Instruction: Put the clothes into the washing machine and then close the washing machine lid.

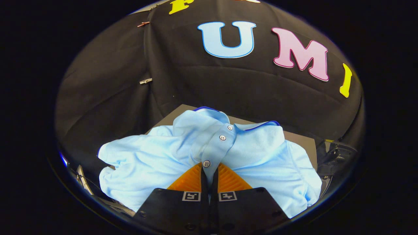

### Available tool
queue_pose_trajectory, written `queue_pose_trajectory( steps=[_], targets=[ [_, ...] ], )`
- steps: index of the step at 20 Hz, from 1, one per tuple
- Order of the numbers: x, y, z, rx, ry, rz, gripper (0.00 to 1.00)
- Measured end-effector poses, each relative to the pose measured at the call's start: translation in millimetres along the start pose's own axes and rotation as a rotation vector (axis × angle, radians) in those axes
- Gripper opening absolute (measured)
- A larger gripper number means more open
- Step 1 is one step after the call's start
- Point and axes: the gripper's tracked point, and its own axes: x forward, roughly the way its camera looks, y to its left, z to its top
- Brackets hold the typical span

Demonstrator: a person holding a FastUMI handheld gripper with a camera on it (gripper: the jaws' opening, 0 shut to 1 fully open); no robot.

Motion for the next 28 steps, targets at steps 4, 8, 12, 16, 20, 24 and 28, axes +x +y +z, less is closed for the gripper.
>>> queue_pose_trajectory(
  steps=[4,8,12,16,20,24,28],
  targets=[
    [-26.6,10.0,16.3,-0.038,-0.093,0.073,0.05],
    [-64.7,19.8,28.4,-0.061,-0.136,0.190,0.05],
    [-102.4,5.8,19.5,-0.128,-0.154,0.263,0.05],
    [-132.4,-34.1,11.7,-0.117,-0.160,0.303,0.05],
    [-156.7,-99.1,14.3,-0.070,-0.185,0.322,0.05],
    [-172.7,-171.3,11.6,-0.051,-0.209,0.331,0.05],
    [-175.6,-237.2,-13.5,-0.072,-0.212,0.334,0.05]
  ],
)
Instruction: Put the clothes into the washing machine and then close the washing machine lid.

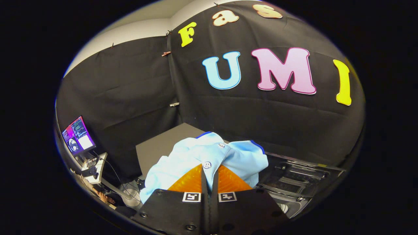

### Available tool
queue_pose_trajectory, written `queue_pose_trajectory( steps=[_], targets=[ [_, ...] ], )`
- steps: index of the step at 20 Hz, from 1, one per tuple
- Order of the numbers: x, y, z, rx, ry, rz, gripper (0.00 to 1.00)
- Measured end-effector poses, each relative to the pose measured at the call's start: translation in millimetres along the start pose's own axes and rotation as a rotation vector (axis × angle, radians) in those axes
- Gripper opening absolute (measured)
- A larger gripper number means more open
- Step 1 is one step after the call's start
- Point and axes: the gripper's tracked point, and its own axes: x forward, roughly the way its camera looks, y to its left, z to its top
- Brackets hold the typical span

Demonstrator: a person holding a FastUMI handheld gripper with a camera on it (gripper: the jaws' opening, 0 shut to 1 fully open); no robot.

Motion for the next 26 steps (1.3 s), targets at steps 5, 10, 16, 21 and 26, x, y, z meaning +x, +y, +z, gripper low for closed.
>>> queue_pose_trajectory(
  steps=[5,10,16,21,26],
  targets=[
    [-20.2,-65.2,-42.2,0.041,0.048,-0.066,0.05],
    [-23.0,-128.2,-84.4,0.096,0.110,-0.165,0.05],
    [-1.7,-170.8,-162.5,0.144,0.237,-0.263,0.05],
    [18.7,-189.4,-232.8,0.300,0.330,-0.347,0.05],
    [34.8,-202.3,-291.0,0.317,0.427,-0.442,0.05]
  ],
)
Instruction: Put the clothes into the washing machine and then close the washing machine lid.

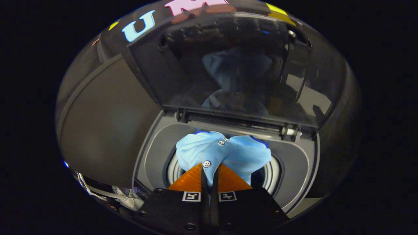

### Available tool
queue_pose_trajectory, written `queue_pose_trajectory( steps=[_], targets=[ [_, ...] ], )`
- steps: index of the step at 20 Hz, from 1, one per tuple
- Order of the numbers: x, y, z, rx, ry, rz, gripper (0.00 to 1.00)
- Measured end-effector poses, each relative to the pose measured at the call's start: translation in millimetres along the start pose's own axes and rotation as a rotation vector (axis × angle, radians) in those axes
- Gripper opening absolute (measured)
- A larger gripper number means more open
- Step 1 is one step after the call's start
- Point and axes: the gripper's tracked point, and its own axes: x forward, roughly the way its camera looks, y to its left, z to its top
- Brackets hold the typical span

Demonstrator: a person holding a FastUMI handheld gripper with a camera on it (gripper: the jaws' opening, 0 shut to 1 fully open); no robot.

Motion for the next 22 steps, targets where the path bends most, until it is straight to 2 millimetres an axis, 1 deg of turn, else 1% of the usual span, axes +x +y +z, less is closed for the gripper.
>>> queue_pose_trajectory(
  steps=[1,2,4,6,10,11,12,14,15,16,17,19,20,22],
  targets=[
    [8.3,-6.7,-7.4,-0.008,0.020,-0.043,0.05],
    [10.2,-13.9,-11.2,-0.024,0.033,-0.096,0.05],
    [27.1,-15.9,-23.7,-0.005,0.056,-0.106,0.05],
    [35.6,-21.5,-29.0,0.009,0.061,-0.120,0.05],
    [41.1,-25.5,-37.1,0.014,0.069,-0.164,0.06],
    [38.9,-22.2,-39.5,0.024,0.079,-0.169,0.06],
    [44.5,-21.3,-43.5,0.026,0.092,-0.168,0.06],
    [44.7,-14.2,-43.6,0.017,0.097,-0.152,0.08],
    [45.4,-11.4,-40.9,0.009,0.086,-0.149,0.15],
    [46.3,-10.5,-35.6,0.005,0.068,-0.150,0.20],
    [44.1,-9.1,-28.6,0.002,0.044,-0.155,0.40],
    [43.9,-14.0,-20.9,0.007,0.024,-0.185,0.79],
    [42.8,-17.6,-21.8,0.007,0.027,-0.206,0.99],
    [44.7,-24.8,-21.0,0.017,0.020,-0.239,0.99]
  ],
)
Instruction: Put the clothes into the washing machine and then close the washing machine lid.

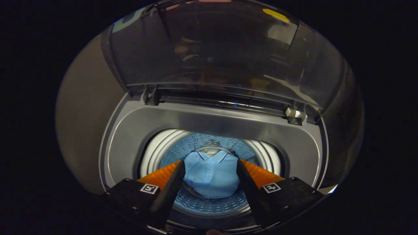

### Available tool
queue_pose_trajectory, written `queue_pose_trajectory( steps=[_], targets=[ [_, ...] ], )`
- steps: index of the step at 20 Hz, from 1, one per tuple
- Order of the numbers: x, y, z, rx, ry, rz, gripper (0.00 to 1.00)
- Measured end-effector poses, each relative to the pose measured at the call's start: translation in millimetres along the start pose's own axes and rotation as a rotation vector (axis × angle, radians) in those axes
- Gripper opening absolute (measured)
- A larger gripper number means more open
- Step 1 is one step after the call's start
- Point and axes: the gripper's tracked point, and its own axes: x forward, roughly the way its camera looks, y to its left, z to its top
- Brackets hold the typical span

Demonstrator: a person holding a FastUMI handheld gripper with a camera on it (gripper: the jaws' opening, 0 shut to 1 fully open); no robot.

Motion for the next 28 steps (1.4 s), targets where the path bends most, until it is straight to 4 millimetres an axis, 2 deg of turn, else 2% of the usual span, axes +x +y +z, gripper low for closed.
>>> queue_pose_trajectory(
  steps=[5,8,16,19,24,28],
  targets=[
    [-6.9,6.4,-6.1,0.050,0.023,0.036,0.99],
    [-24.5,6.1,-1.4,0.050,-0.003,0.040,0.99],
    [-86.4,16.9,46.8,0.033,-0.170,0.106,1.00],
    [-113.2,16.9,71.6,0.077,-0.243,0.114,0.99],
    [-170.7,21.7,114.2,0.149,-0.350,0.184,1.00],
    [-226.2,33.5,156.1,0.091,-0.539,0.236,1.00]
  ],
)
